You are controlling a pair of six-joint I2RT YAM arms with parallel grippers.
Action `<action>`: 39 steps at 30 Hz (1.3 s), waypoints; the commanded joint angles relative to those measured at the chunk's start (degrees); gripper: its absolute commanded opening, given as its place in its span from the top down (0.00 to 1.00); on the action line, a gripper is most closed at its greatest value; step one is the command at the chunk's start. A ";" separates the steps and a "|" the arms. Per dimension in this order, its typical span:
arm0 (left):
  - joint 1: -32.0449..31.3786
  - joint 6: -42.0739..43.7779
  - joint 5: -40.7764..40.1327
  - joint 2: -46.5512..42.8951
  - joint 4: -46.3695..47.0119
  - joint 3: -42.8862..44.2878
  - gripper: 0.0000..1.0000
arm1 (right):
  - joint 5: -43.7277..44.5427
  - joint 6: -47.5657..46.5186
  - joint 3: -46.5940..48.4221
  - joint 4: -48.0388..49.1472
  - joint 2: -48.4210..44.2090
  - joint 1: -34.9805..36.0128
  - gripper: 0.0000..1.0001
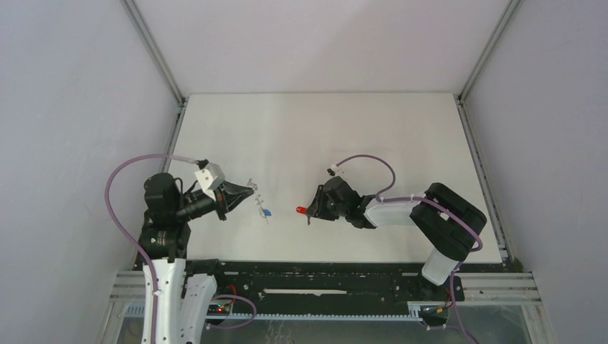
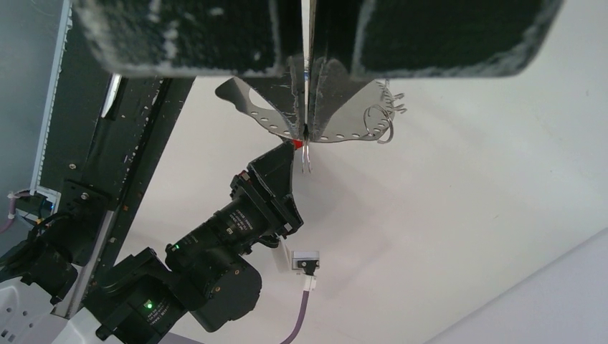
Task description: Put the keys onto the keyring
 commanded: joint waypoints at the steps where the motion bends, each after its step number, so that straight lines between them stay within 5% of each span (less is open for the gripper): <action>1: -0.25 1.70 1.55 -0.03 0.27 4.02 1.00 | 4.68 1.97 0.83 -2.33 0.92 -1.44 0.58; 29: -0.28 5.37 1.20 0.79 -2.54 4.82 1.00 | -2.21 0.03 4.63 3.77 6.77 -3.68 0.81; 39: -0.30 5.78 1.19 1.04 -3.15 5.50 1.00 | -1.00 -3.02 5.68 -0.72 4.92 -3.85 0.66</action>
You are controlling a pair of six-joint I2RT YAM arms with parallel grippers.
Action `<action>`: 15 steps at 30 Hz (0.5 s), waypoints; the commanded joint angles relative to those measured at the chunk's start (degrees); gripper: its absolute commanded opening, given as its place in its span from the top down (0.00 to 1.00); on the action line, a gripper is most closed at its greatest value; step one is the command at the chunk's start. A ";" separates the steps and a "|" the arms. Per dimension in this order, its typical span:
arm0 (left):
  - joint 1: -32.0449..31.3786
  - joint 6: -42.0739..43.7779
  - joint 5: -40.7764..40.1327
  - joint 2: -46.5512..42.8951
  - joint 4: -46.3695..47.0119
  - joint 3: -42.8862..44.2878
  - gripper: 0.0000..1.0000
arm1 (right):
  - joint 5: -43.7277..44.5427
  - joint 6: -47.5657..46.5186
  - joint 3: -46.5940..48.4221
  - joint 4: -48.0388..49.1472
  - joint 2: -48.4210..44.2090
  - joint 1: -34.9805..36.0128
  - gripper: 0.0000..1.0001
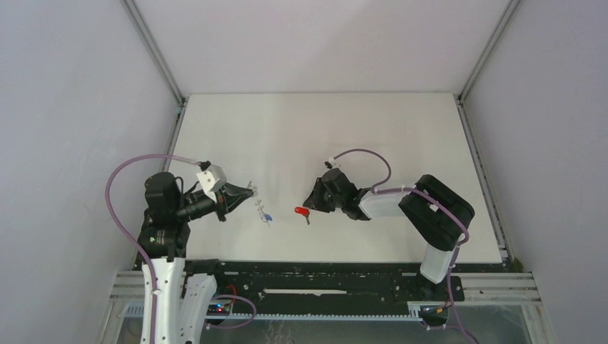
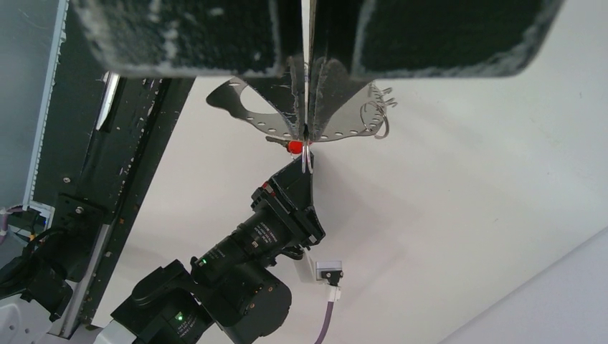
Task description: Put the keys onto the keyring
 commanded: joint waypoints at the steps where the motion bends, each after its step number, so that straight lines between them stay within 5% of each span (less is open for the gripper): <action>1: -0.16 1.34 1.26 0.37 0.46 4.22 1.00 | 2.28 -3.40 1.46 -4.75 -1.33 0.02 0.64; 10: -0.18 1.63 1.20 0.17 -0.11 4.48 1.00 | 5.89 -4.07 1.46 -9.38 -2.76 1.69 0.53; 15: -0.16 1.67 1.24 0.12 -0.17 4.40 1.00 | 5.56 -3.08 1.46 -9.02 -2.29 2.64 0.57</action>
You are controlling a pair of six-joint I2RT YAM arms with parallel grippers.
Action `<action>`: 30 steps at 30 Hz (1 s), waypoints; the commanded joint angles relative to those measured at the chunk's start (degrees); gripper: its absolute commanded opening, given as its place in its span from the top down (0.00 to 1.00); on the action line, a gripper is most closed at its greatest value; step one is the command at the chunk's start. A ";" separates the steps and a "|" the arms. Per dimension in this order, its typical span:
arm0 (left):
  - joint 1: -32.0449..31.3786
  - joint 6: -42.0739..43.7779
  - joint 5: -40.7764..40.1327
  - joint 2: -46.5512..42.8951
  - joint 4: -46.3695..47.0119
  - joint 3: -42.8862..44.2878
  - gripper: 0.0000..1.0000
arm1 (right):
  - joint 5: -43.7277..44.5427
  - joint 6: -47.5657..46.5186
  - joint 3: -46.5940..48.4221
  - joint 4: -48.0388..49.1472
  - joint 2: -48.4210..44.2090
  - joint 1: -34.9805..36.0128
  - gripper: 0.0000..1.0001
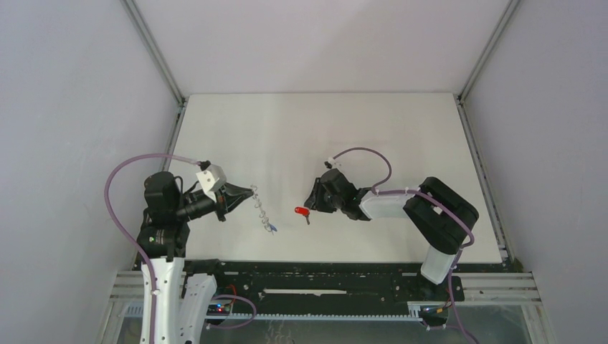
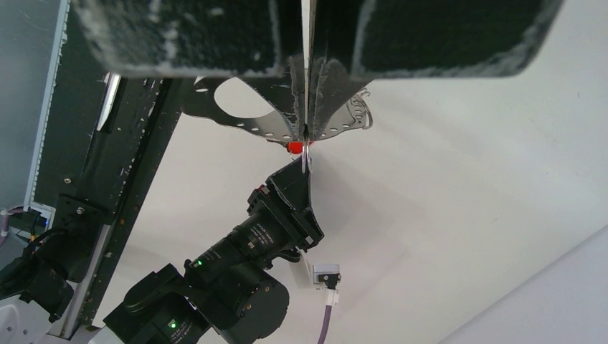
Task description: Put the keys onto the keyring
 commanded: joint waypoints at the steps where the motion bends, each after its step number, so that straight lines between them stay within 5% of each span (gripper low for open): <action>1: -0.18 1.22 1.26 -0.16 0.70 3.61 1.00 | 1.93 -0.14 0.41 -3.83 -0.19 1.11 0.58; 19: -0.31 1.53 1.29 -0.08 0.59 3.81 1.00 | -0.01 1.75 0.41 -1.72 0.33 1.33 0.81; 26: -0.31 1.72 1.61 -0.10 0.25 3.82 1.00 | -2.50 0.11 0.41 0.89 -0.41 0.95 1.00; 30: -0.46 1.63 2.23 0.10 -0.29 3.85 1.00 | -3.43 -3.98 0.41 1.68 -1.64 0.84 1.00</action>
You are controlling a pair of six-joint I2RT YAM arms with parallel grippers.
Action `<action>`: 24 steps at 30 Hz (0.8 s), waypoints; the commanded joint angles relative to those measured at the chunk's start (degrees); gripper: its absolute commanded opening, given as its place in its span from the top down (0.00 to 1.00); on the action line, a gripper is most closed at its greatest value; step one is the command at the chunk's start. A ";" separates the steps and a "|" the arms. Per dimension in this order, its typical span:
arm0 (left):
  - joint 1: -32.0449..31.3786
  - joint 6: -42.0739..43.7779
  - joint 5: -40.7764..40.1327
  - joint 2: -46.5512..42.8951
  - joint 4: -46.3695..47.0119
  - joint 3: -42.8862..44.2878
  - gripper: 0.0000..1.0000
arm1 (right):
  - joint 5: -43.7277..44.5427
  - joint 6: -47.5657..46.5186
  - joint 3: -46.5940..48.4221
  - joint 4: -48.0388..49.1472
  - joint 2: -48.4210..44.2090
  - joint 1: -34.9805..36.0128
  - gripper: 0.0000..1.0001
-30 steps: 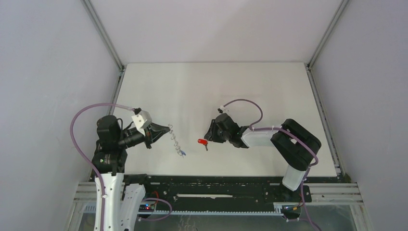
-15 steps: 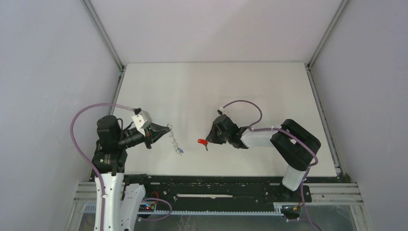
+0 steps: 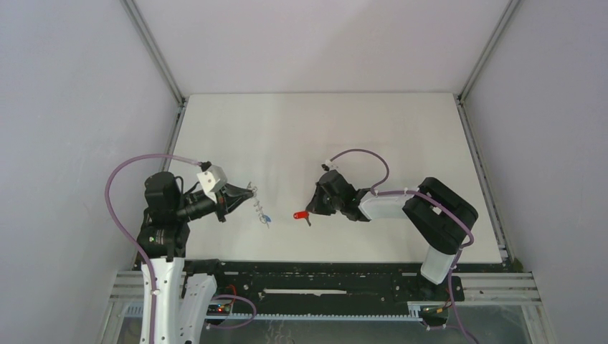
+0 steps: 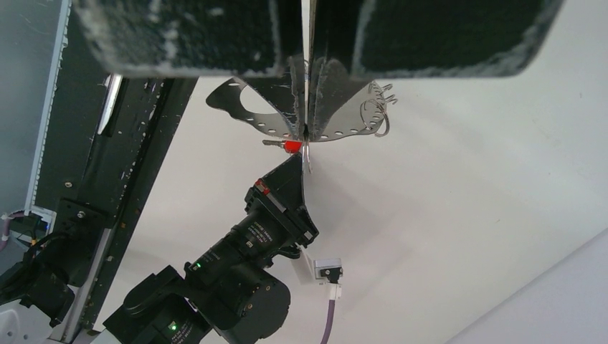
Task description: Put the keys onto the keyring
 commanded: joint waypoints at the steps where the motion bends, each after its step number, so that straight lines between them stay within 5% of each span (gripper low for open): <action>1: -0.36 0.60 2.52 0.24 0.46 3.82 1.00 | -1.74 -6.12 0.44 2.70 -2.37 -0.07 1.00; 24: -6.44 2.44 4.10 0.98 -4.52 3.81 1.00 | -4.40 -50.15 -11.41 4.31 -34.33 5.72 1.00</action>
